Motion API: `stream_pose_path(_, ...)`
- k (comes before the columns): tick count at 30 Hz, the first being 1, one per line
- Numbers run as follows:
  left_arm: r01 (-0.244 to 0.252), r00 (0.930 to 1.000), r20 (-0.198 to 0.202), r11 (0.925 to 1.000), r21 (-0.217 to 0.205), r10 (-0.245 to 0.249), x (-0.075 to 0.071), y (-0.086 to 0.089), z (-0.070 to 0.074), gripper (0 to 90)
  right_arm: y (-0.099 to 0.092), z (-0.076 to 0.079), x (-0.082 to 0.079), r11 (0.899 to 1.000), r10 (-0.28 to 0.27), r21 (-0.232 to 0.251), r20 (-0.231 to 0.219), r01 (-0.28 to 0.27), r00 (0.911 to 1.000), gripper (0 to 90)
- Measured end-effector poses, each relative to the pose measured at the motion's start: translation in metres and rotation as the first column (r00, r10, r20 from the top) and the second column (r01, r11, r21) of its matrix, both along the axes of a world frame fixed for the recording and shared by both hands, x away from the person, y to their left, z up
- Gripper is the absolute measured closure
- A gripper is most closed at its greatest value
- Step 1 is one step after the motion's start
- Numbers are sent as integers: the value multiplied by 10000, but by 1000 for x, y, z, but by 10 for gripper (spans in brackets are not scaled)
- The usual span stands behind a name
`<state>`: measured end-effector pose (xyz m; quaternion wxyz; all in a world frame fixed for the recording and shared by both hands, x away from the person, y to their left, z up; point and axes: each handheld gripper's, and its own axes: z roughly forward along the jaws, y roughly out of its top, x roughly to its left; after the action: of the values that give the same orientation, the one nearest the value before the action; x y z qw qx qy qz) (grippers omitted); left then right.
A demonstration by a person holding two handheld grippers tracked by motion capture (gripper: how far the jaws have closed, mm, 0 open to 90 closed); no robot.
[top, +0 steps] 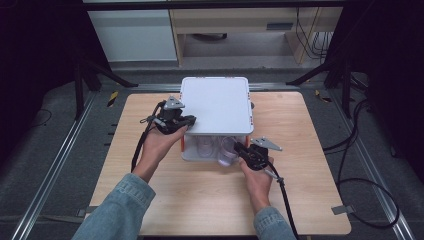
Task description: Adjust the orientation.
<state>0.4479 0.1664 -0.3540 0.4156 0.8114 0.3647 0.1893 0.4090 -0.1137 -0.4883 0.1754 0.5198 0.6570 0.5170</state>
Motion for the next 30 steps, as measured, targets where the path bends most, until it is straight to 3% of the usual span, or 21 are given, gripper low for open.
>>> stream_pose_path(8, -60, 10000, -35, 10000, -50, 60, 2, 0, -1, 840, -2, -2, 5, 9999, -32, -122, 151, 34, 9999, 843)
stream_pose_path(17, -67, 9999, -82, 10000, -56, 67, 2, 0, -1, 842, 3, -4, 7, 9998, 115, -158, -34, -115, 9999, 817)
stream_pose_path(19, -83, 9999, -120, 9999, -96, 82, 3, 0, -1, 842, 4, -5, 8, 9993, 355, 89, -219, -353, 9991, 777)
stream_pose_path(20, -98, 9999, -128, 9999, -119, 97, 3, 0, -1, 843, 4, -4, 8, 9990, 368, 259, -256, -362, 9990, 668)
stream_pose_path(22, -89, 9999, -96, 9999, -70, 89, 2, 0, -1, 843, 3, -1, 6, 9973, 514, 533, -291, -498, 9983, 649)
stream_pose_path(25, -94, 9999, -83, 9999, -39, 94, 2, -1, -1, 843, 0, 6, 0, 9955, 660, 677, 49, -662, 9978, 670)
stream_pose_path(27, -102, 9999, -87, 9999, -29, 102, 2, -1, -1, 843, -4, 13, -6, 9902, 933, 1023, 174, -946, 9955, 765)
stream_pose_path(30, -119, 9999, -99, 9999, 5, 119, 2, -1, 0, 843, -10, 18, -17, 9840, 1504, 942, 143, -1511, 9885, 847)
